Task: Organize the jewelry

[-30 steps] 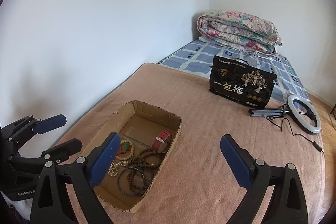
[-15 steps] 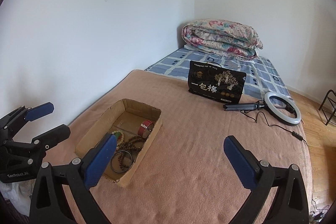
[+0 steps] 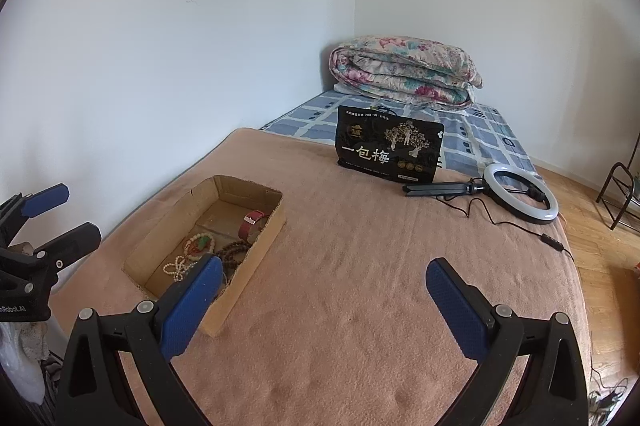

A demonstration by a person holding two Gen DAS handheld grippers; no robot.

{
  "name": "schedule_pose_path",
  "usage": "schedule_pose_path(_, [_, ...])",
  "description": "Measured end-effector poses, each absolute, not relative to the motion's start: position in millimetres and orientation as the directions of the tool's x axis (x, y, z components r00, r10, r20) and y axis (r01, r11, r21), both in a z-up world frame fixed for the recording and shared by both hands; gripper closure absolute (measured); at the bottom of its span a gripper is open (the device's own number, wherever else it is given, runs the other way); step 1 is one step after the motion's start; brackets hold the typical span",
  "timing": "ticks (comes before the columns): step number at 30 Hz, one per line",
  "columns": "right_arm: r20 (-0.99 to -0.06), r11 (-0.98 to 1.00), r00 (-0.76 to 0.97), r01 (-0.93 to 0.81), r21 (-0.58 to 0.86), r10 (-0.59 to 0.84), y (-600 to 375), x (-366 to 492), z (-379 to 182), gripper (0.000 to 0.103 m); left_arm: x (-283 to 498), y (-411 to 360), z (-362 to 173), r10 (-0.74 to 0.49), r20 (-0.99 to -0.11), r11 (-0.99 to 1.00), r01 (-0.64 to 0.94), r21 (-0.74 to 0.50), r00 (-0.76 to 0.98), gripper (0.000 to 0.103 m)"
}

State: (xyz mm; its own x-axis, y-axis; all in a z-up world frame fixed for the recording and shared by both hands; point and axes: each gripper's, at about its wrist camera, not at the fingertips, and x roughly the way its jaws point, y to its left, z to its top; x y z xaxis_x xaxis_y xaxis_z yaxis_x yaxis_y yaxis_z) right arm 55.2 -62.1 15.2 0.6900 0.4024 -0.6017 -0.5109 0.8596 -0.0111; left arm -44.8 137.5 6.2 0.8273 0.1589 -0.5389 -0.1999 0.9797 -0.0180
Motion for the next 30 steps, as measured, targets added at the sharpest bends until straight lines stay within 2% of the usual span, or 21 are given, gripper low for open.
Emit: schedule_pose_path(30, [-0.607,0.872,0.697,-0.490,-0.012,0.383,-70,57,-3,0.000,-48,145,-4,0.179,-0.558,0.975,-0.223,-0.010,0.810,0.000])
